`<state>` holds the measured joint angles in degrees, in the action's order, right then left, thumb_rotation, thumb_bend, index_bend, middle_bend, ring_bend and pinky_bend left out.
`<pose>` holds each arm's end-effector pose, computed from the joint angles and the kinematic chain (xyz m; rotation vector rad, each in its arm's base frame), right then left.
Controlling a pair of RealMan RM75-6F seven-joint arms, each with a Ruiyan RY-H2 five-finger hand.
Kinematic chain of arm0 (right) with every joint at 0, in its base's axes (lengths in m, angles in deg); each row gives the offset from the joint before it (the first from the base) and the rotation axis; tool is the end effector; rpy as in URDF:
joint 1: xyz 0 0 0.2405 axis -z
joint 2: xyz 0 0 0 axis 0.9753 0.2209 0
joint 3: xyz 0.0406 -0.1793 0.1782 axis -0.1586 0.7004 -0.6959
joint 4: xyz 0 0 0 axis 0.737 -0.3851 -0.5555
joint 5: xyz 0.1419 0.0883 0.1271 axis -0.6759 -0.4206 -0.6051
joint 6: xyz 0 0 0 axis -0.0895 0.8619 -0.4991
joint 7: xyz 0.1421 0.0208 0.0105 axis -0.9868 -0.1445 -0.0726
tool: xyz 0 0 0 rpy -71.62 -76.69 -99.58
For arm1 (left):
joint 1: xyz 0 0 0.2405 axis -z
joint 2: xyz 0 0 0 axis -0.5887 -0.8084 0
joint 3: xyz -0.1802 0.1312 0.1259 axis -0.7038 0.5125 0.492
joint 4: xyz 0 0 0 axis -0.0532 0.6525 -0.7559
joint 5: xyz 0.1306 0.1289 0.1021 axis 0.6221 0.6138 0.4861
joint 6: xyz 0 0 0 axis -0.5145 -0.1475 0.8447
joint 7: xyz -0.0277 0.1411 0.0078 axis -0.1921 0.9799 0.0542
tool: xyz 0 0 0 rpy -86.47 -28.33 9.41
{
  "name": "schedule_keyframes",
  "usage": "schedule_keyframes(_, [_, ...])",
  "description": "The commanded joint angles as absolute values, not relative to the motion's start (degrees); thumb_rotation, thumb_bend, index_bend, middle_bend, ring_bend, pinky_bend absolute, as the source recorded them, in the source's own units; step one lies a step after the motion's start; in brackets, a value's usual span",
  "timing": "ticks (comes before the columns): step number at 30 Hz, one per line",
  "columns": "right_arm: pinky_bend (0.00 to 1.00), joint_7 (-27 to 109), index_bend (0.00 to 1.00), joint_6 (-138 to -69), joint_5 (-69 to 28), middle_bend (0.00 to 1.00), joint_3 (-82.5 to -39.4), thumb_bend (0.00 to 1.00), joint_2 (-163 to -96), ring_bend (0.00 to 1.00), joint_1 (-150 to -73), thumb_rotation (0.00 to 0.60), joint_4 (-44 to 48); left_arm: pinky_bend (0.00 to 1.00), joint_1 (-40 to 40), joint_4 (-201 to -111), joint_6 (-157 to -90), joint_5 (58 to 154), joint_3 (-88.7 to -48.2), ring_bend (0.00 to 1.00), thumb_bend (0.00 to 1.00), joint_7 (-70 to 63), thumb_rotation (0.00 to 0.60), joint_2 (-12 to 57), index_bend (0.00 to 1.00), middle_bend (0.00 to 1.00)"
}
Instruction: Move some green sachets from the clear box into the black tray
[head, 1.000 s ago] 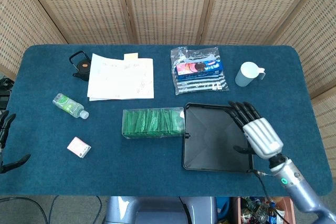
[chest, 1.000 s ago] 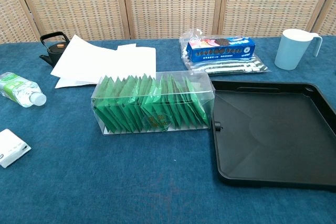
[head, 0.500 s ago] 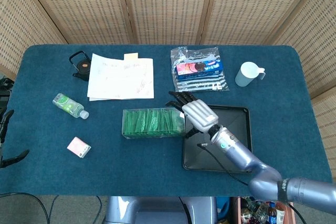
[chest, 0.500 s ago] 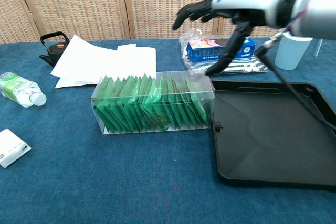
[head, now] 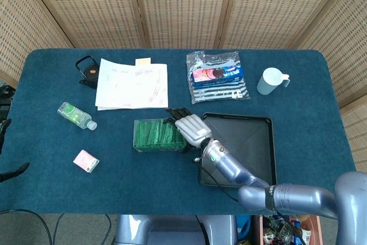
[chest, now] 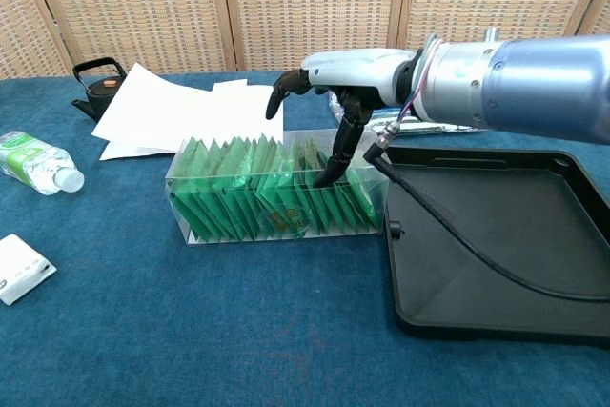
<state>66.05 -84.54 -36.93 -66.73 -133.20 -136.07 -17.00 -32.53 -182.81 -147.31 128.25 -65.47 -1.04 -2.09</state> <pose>-0.0309 -0.3561 -0.0275 2.0701 -1.0964 1.0103 -0.2970 0.1805 0.1930 -1.2986 -0.8512 -0.9086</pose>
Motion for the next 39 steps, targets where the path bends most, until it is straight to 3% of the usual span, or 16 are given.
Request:
schedule_keyframes(1, [0.00, 67.25, 0.25, -86.04, -38.04, 0.00, -65.86, 0.24, -134.33, 0.00, -136.85, 0.600, -16.05, 0.00, -32.53, -182.73, -147.20, 128.16, -65.46, 0.00, 0.11, -1.38, 0.600, -2.22, 0.00, 0.00])
schedule_keyframes(16, [0.00, 69.01, 0.27, -88.07, -40.22, 0.00, -64.49, 0.32, -136.60, 0.00, -138.40, 0.600, -13.36, 0.00, -32.34, -182.79, -146.57, 127.76, -65.40, 0.00, 0.11, -2.36, 0.600, -2.71, 0.00, 0.00])
schedule_keyframes(28, [0.00, 70.19, 0.37, -91.16, -40.13, 0.00, -64.90, 0.46, -137.84, 0.00, -139.05, 0.600, -12.63, 0.00, -32.49, -182.80, -146.78, 128.19, -65.23, 0.00, 0.11, -3.85, 0.600, -3.31, 0.00, 0.00])
schedule_keyframes(39, [0.00, 70.94, 0.39, -92.40, -41.85, 0.00, -66.79, 0.47, -137.06, 0.00, -140.08, 0.600, -13.41, 0.00, -32.47, -182.87, -146.51, 127.95, -65.21, 0.00, 0.11, -4.80, 0.600, -3.80, 0.00, 0.00])
